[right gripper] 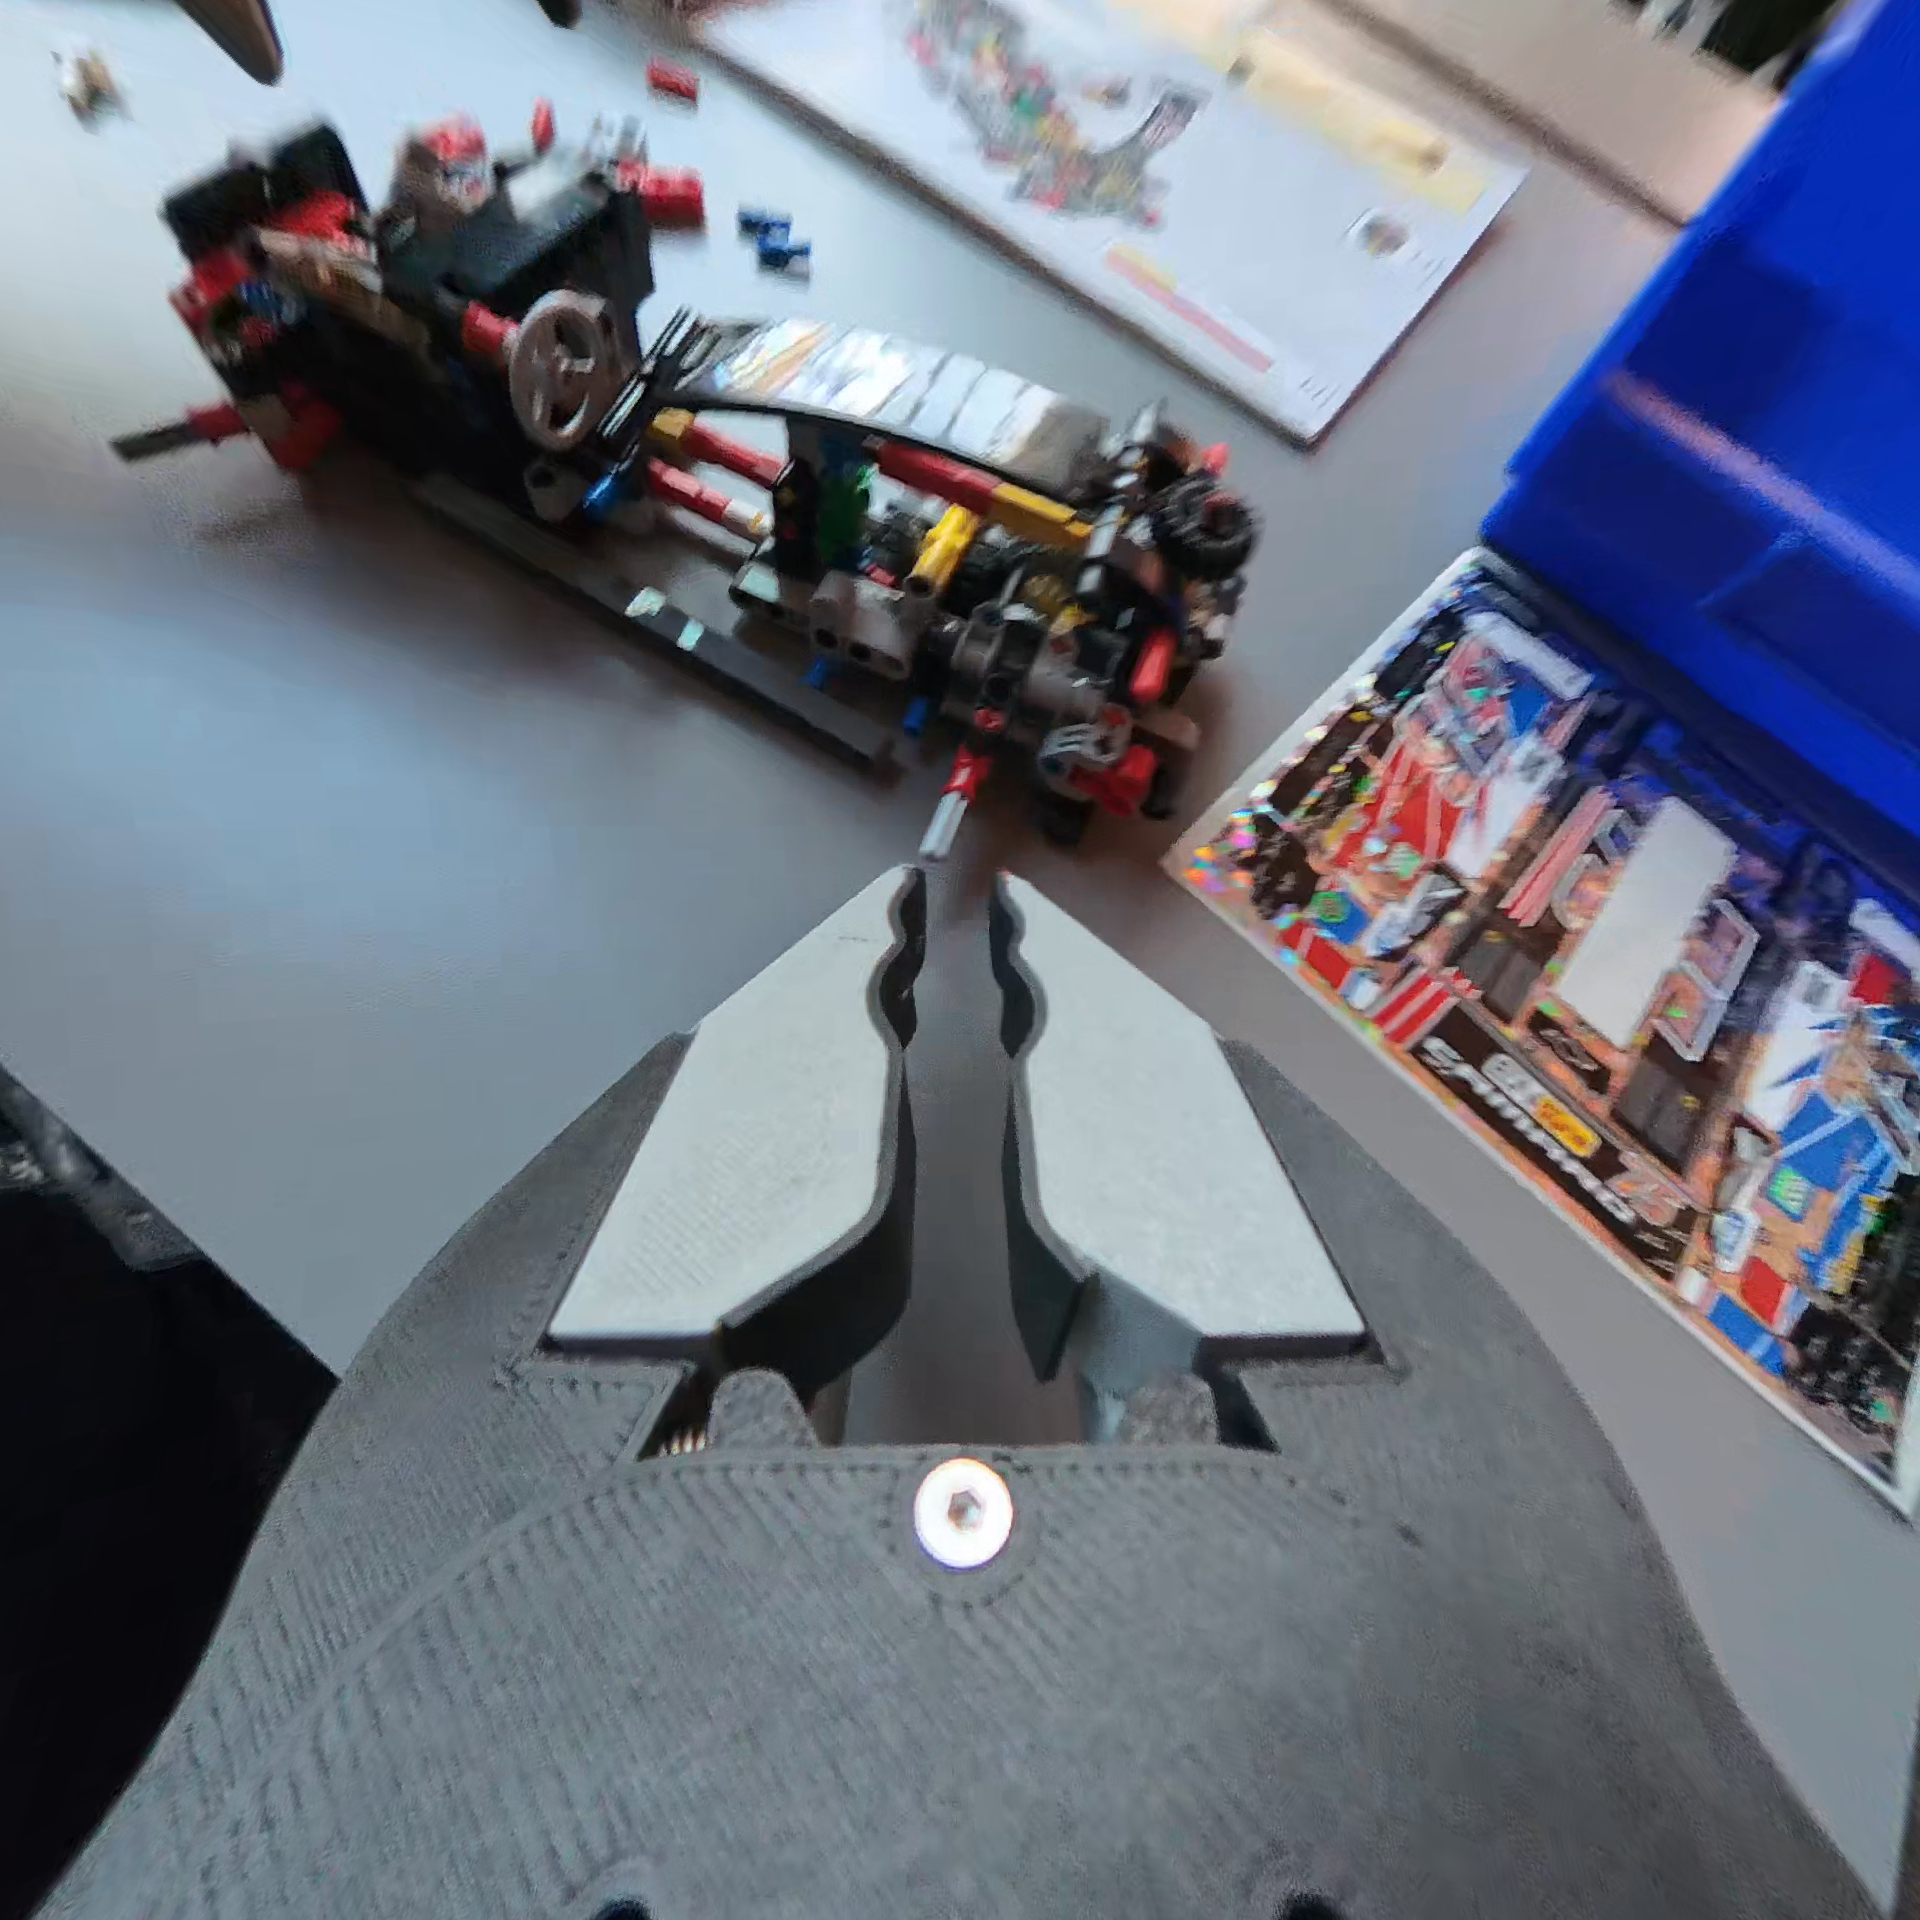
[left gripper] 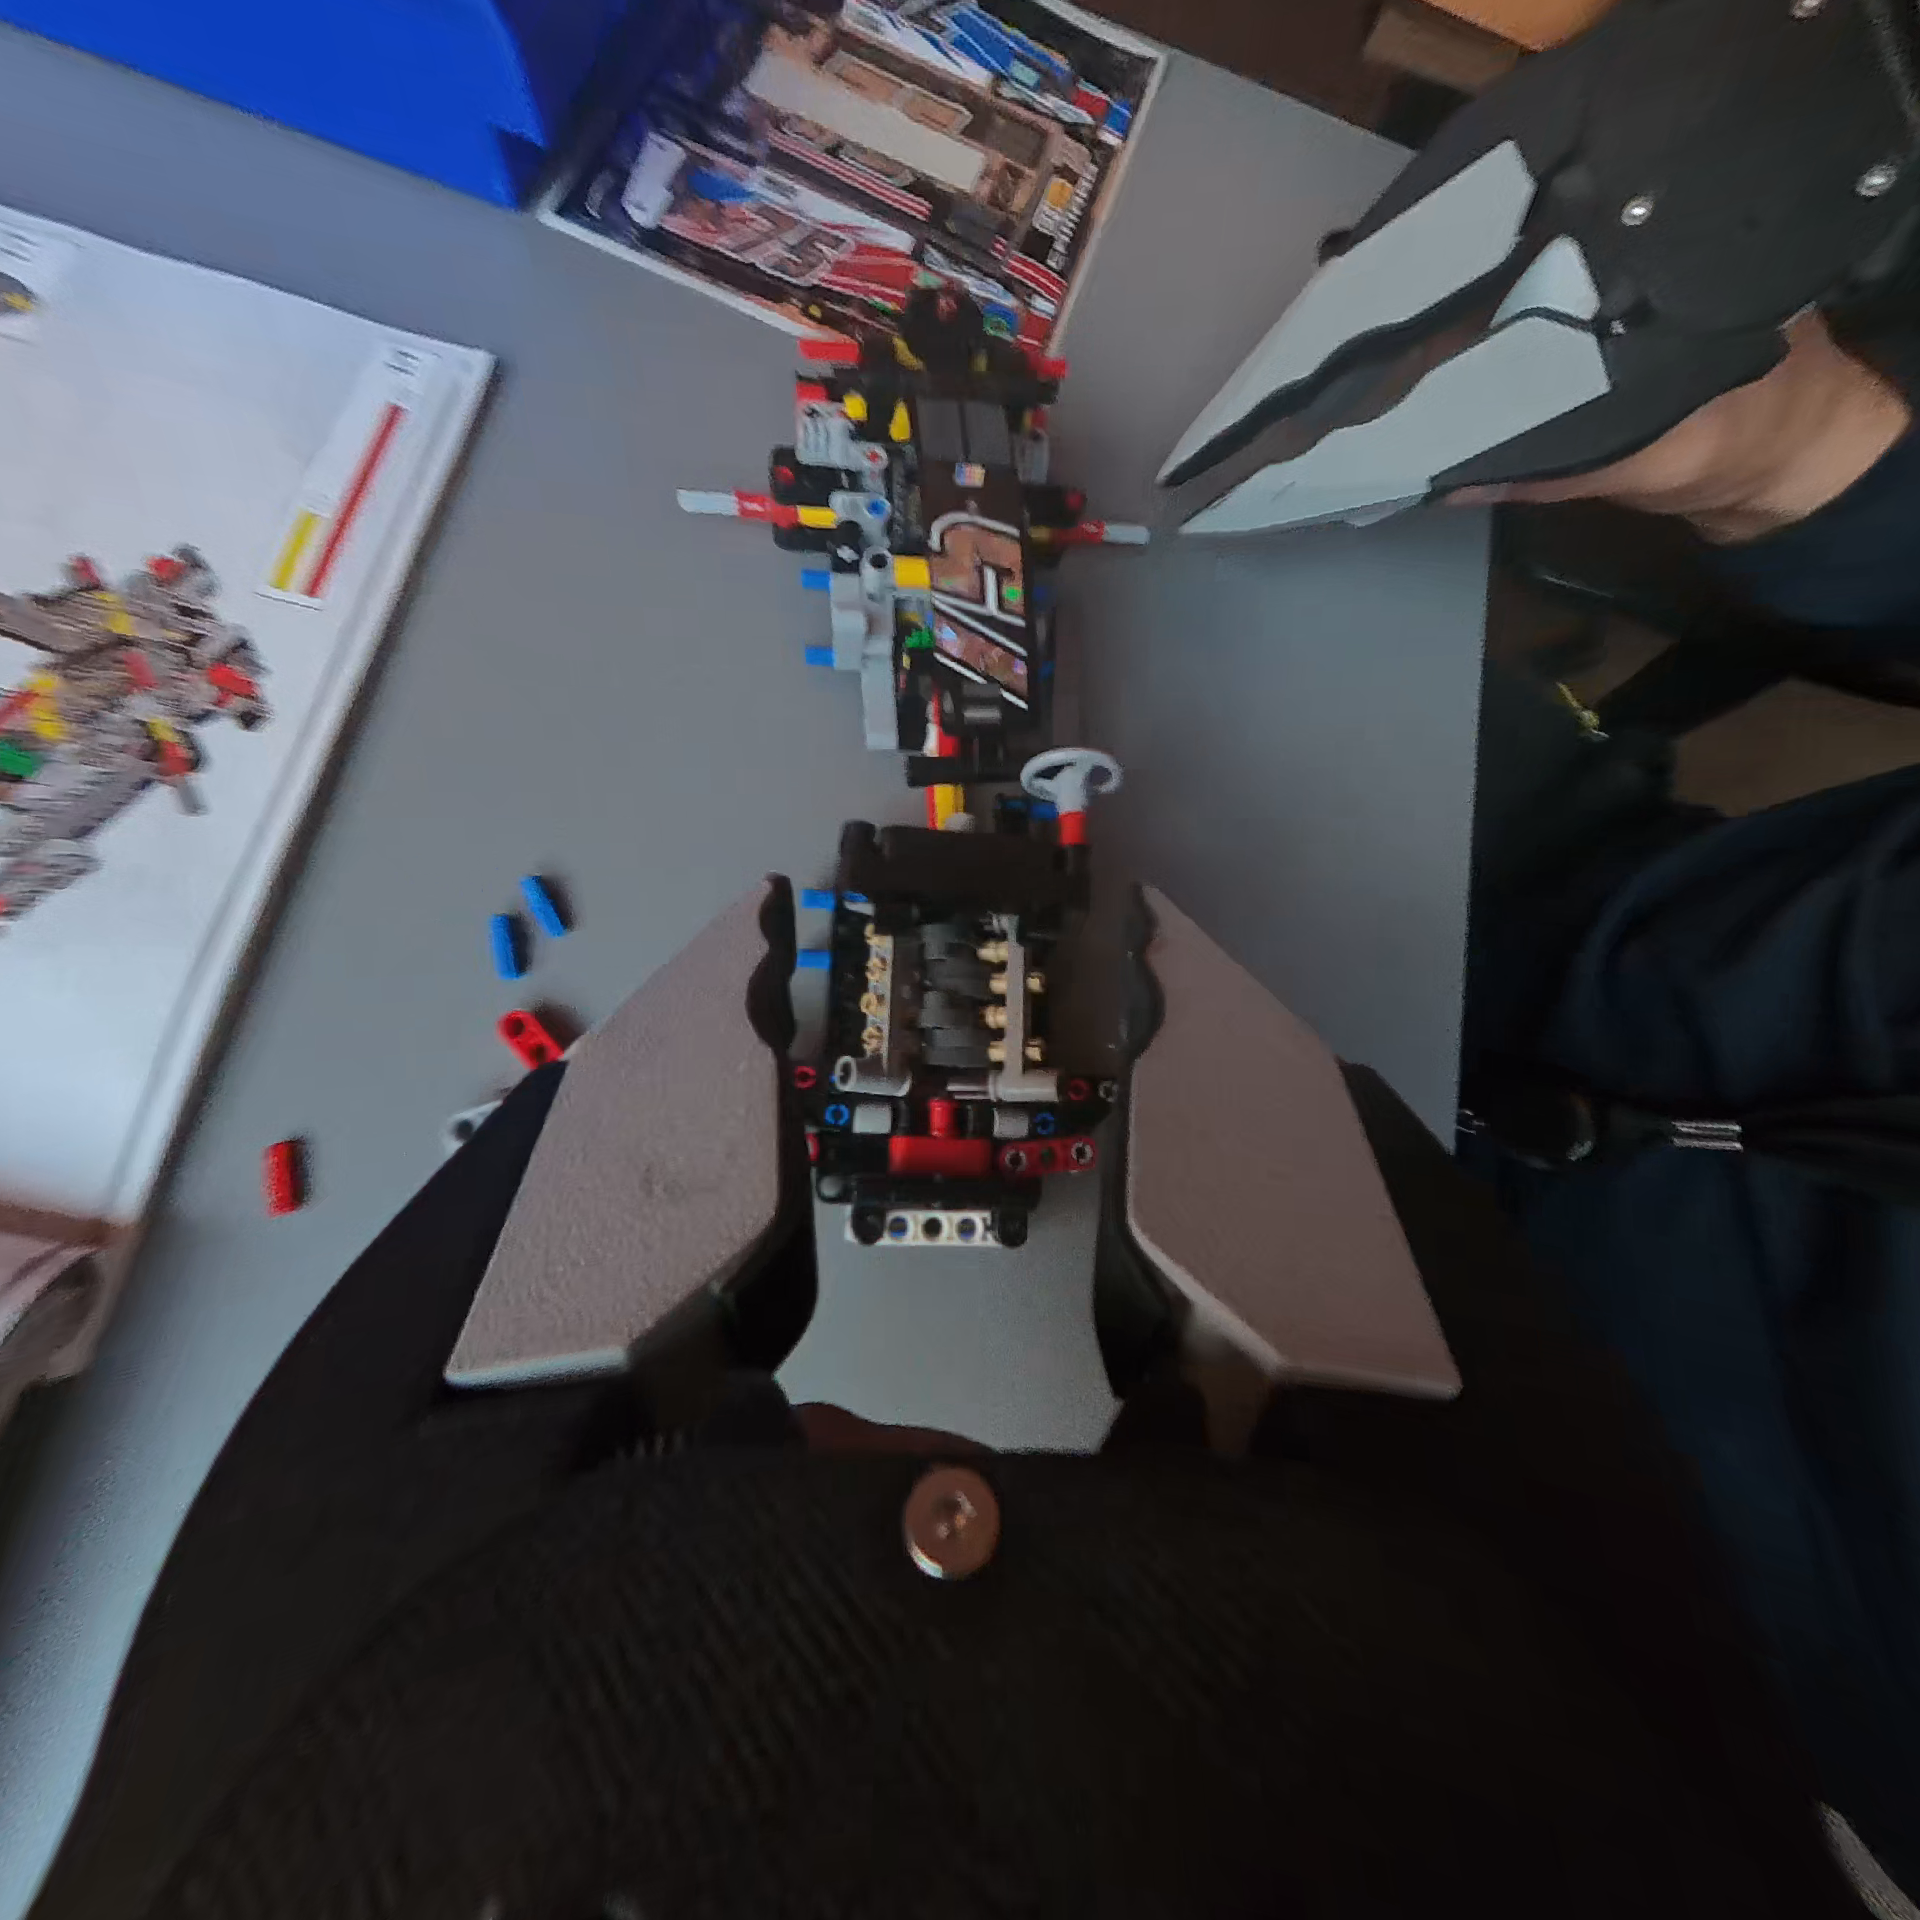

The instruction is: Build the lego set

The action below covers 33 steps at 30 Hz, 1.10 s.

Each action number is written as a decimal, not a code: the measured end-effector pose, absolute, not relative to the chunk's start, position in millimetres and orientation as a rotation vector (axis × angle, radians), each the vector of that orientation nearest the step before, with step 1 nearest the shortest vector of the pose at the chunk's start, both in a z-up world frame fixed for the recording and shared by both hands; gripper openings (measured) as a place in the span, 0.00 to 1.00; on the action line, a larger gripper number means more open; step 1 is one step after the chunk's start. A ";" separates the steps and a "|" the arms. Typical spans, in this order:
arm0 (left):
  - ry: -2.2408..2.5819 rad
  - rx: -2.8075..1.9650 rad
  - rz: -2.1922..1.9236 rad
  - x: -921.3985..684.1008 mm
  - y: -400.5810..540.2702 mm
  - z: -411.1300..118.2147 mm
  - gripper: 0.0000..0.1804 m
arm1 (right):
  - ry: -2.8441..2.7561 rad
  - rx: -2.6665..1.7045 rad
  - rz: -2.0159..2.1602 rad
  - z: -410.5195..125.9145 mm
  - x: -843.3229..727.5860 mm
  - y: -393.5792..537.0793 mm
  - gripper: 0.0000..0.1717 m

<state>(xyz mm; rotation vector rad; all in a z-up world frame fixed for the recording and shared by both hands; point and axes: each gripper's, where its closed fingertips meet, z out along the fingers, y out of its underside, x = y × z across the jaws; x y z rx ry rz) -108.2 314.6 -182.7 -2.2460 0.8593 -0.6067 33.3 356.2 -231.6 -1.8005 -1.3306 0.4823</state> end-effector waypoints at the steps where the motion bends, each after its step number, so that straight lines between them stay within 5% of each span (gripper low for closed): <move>1: 0.852 -2.250 -0.560 -109.2 317.0 -175.3 0.34 | -1.304 -1.781 0.507 -225.6 37.7 360.9 0.07; 4: 0.888 -2.234 -0.404 -84.5 310.2 -162.4 0.27 | -1.324 -1.812 0.665 -222.6 47.1 376.8 0.27; 8: 0.924 -2.183 -0.332 -23.4 285.0 -177.2 0.20 | -1.452 -1.857 0.833 -231.0 41.4 398.2 0.28; 16: 0.916 -2.309 0.240 -29.4 330.4 -231.8 0.14 | -1.786 -1.782 0.925 -246.9 13.8 407.0 0.21; 19: 0.885 -2.439 0.233 -33.6 336.4 -250.0 0.05 | -1.839 -1.708 0.967 -246.4 13.5 404.5 0.17; 33: 0.798 -2.468 0.126 -43.4 331.8 -250.4 0.04 | -1.886 -1.691 1.012 -246.8 6.4 396.6 0.14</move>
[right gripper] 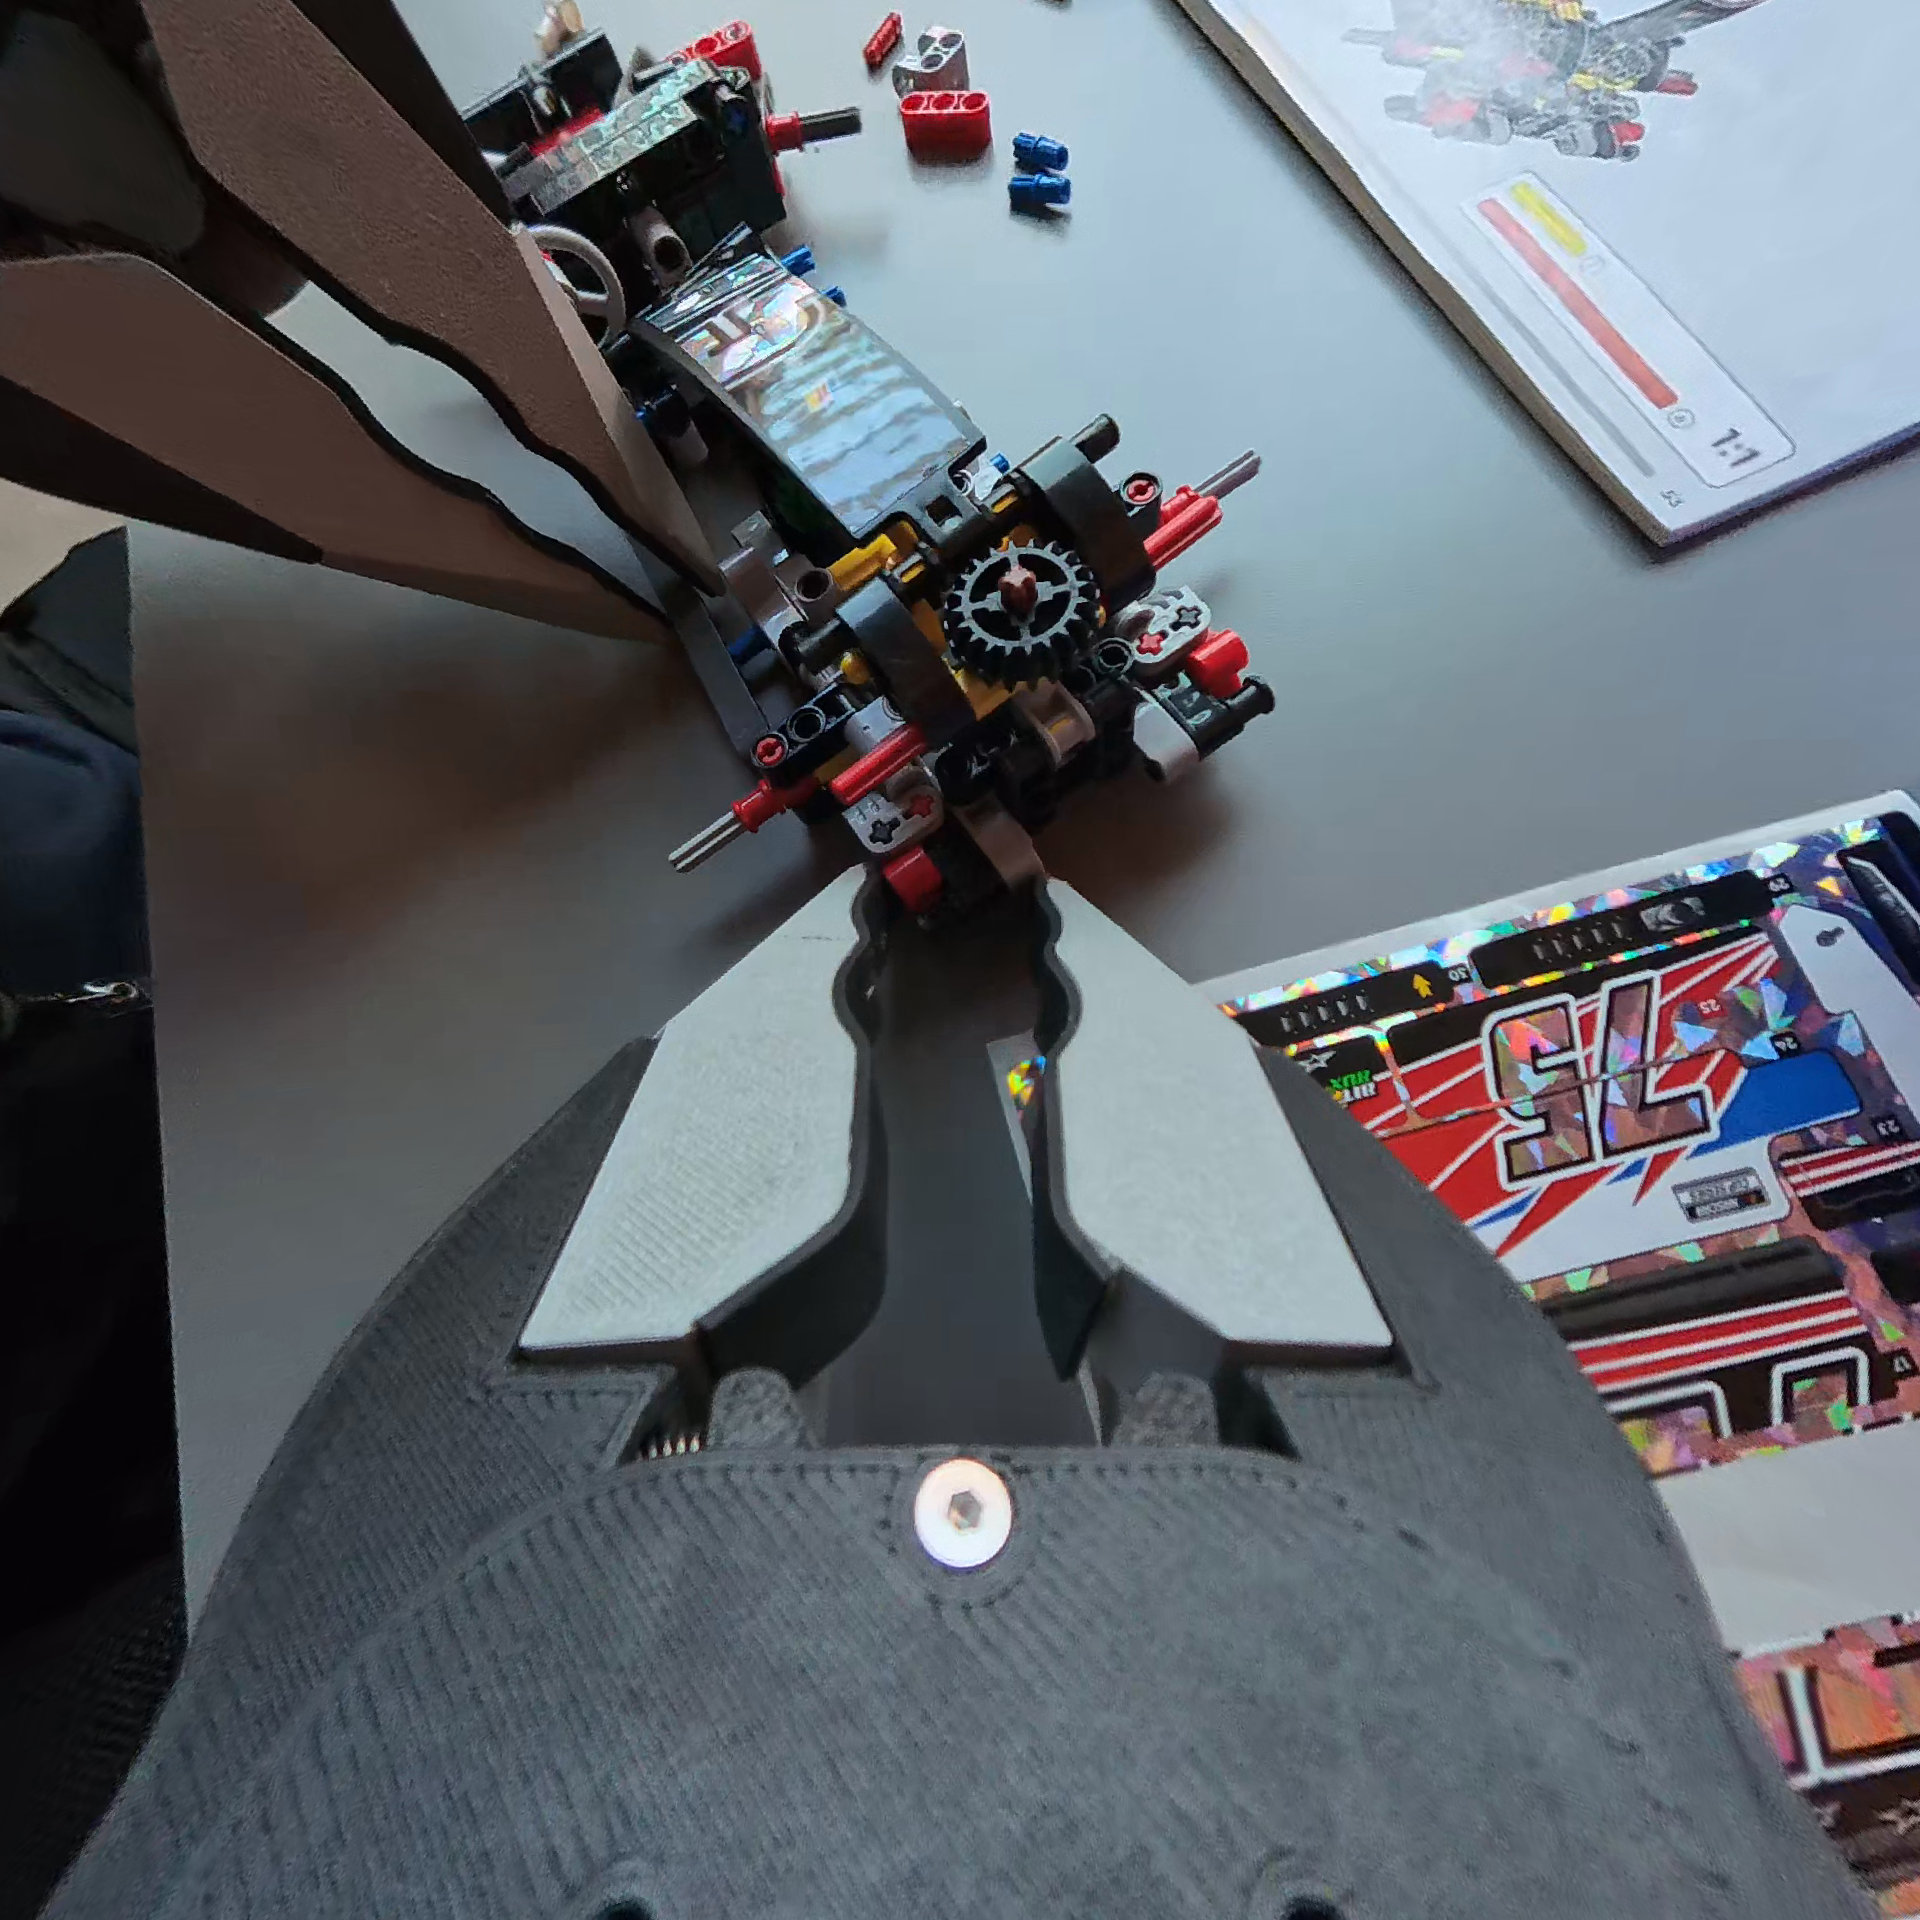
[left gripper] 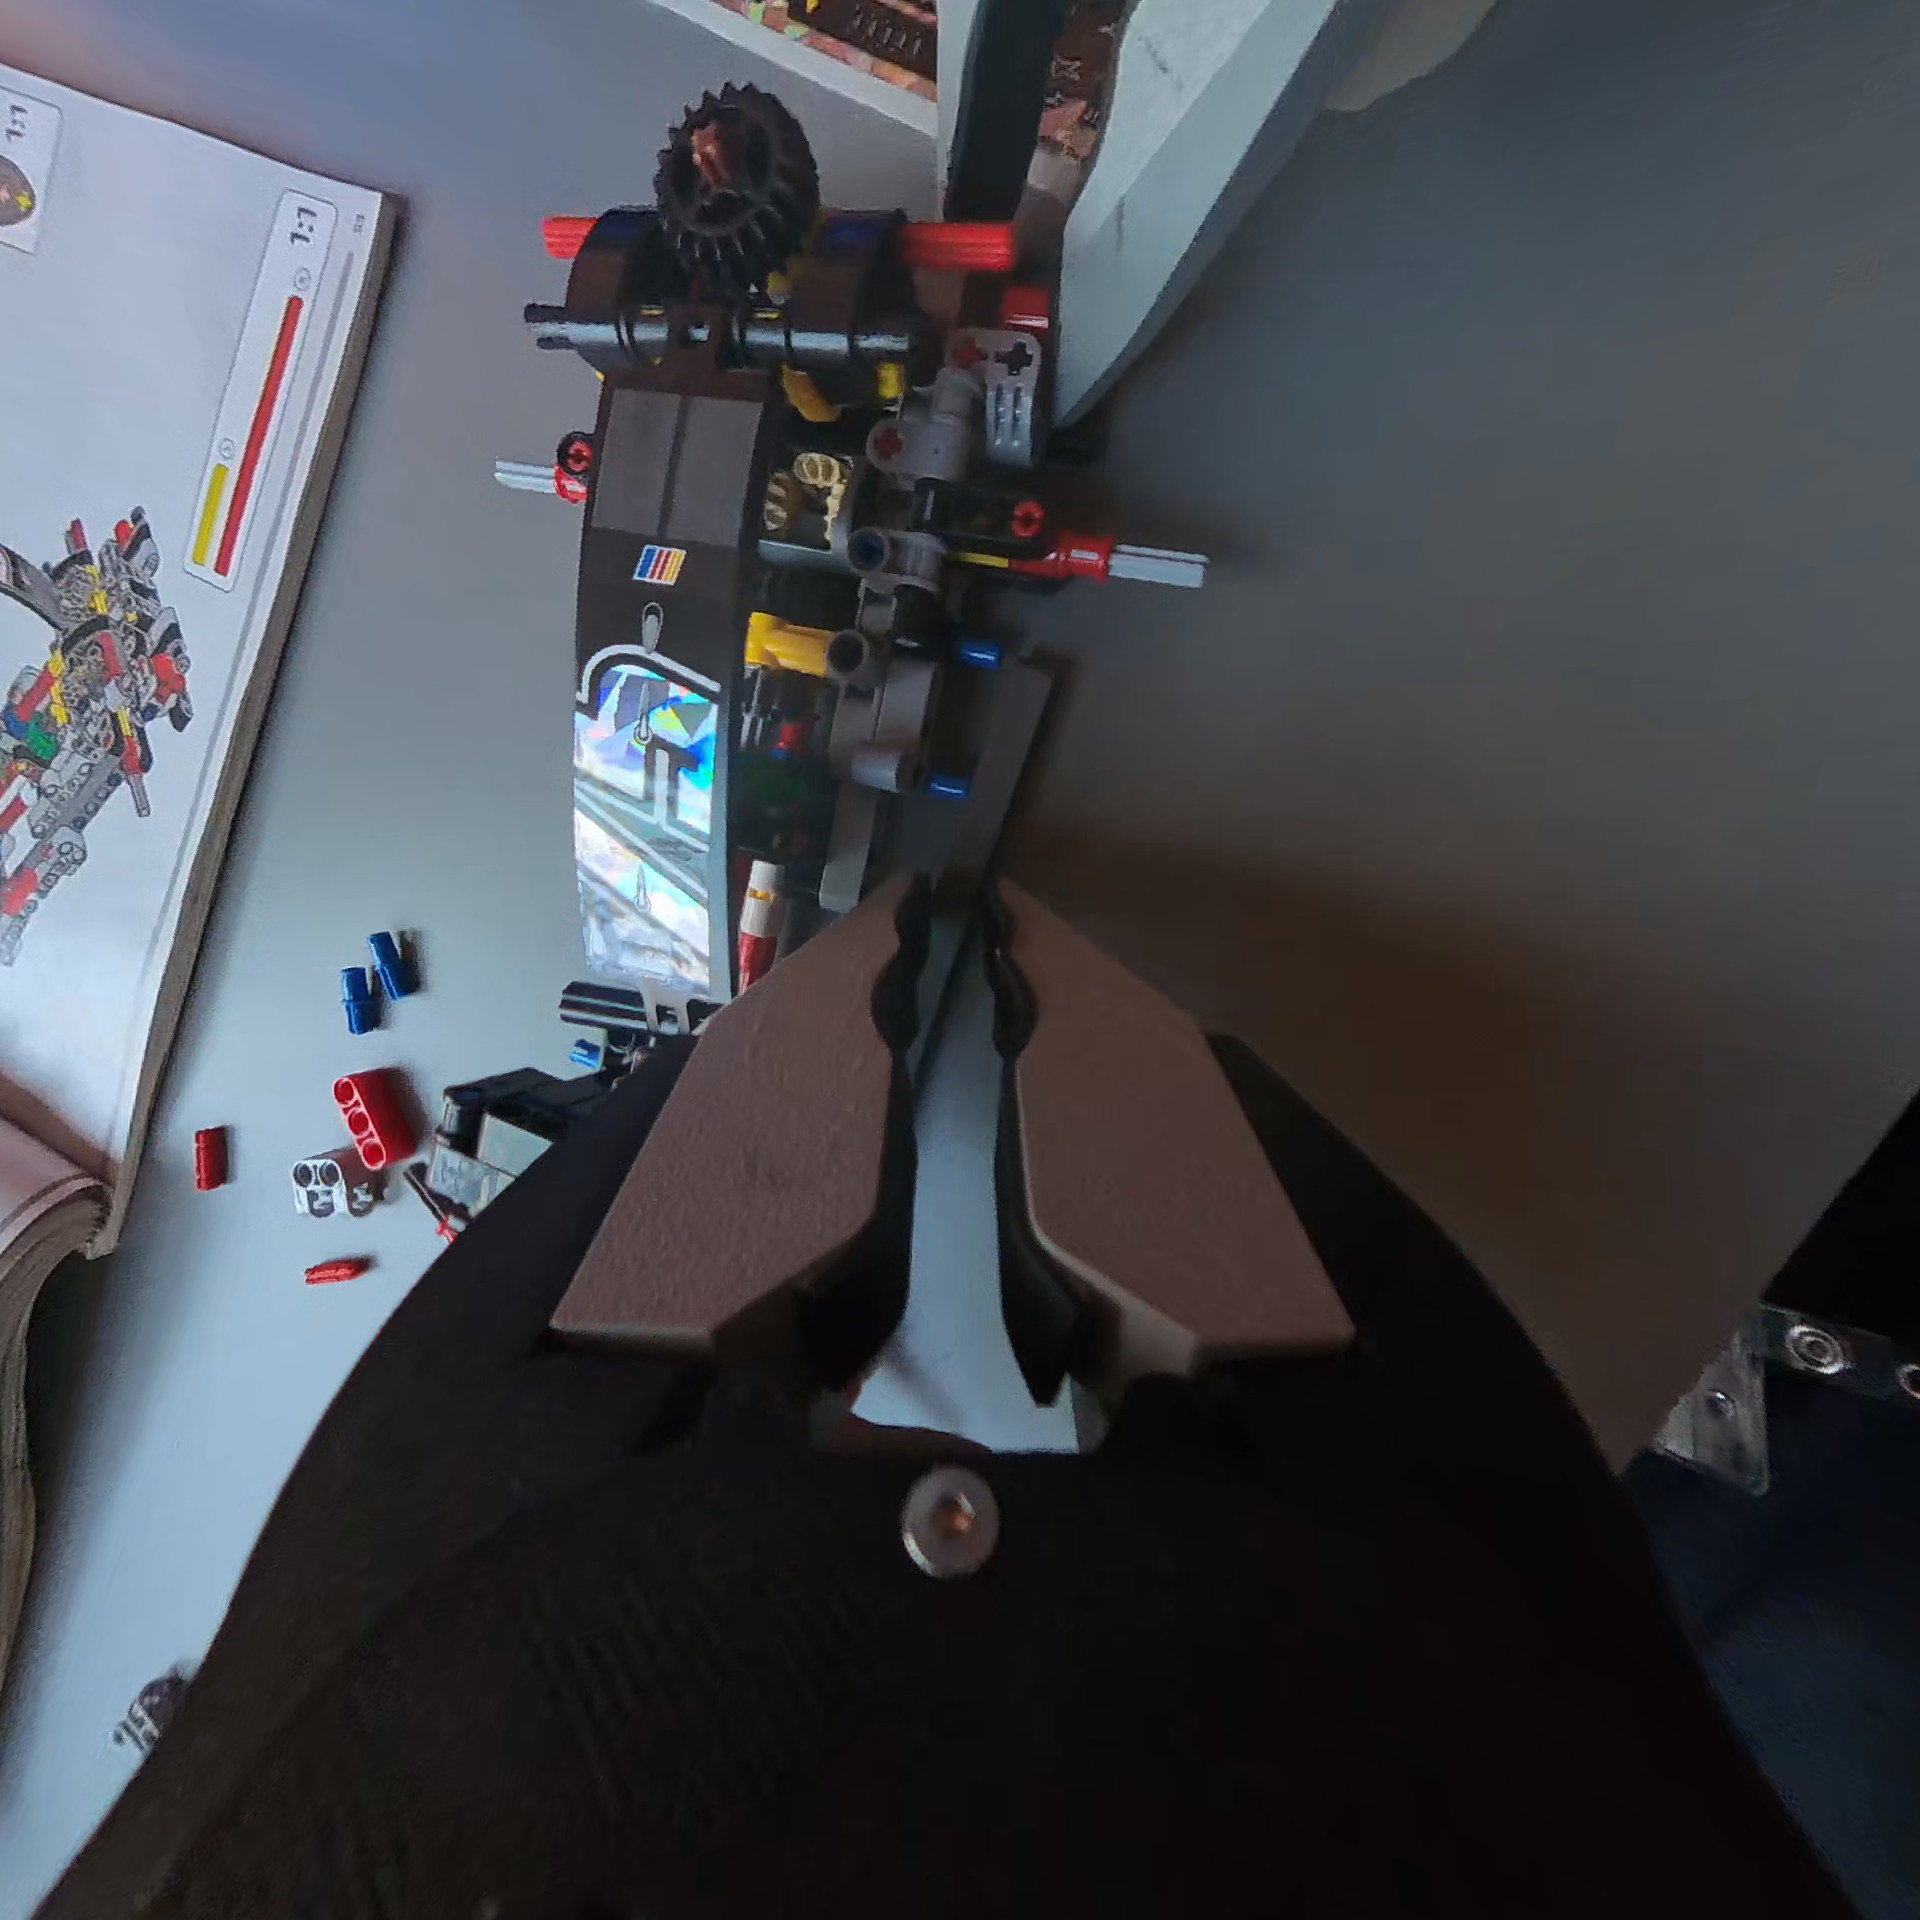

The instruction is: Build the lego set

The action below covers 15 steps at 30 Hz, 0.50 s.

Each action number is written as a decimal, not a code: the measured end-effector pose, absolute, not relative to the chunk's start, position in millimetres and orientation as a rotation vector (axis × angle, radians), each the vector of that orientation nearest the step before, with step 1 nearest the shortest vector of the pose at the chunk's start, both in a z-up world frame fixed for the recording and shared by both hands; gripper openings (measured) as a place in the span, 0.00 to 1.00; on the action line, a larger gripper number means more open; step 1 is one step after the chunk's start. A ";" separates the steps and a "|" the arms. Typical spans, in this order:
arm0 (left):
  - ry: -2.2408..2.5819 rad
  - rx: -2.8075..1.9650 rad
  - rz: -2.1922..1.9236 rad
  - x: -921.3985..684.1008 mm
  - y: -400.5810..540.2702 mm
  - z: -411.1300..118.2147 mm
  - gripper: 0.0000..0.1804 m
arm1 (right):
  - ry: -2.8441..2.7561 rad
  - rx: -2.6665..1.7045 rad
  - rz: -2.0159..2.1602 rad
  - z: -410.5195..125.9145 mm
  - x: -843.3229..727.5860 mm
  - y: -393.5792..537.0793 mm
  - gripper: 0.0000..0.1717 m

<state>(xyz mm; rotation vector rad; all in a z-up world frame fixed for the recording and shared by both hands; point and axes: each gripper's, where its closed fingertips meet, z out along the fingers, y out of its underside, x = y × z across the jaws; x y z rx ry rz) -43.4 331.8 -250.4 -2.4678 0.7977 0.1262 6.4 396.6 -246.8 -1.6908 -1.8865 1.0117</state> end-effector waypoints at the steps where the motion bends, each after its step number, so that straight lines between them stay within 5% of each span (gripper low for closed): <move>1: 0.789 -2.463 0.131 -44.2 331.0 -250.2 0.04 | -1.889 -1.684 1.005 -246.6 5.1 395.0 0.14; 13: 0.734 -2.408 0.153 -58.8 317.4 -247.8 0.03 | -1.926 -1.534 0.811 -243.7 -8.7 379.1 0.15; 15: 0.708 -2.392 0.151 -60.0 319.1 -245.0 0.03 | -1.963 -1.546 0.797 -249.8 -8.3 376.1 0.24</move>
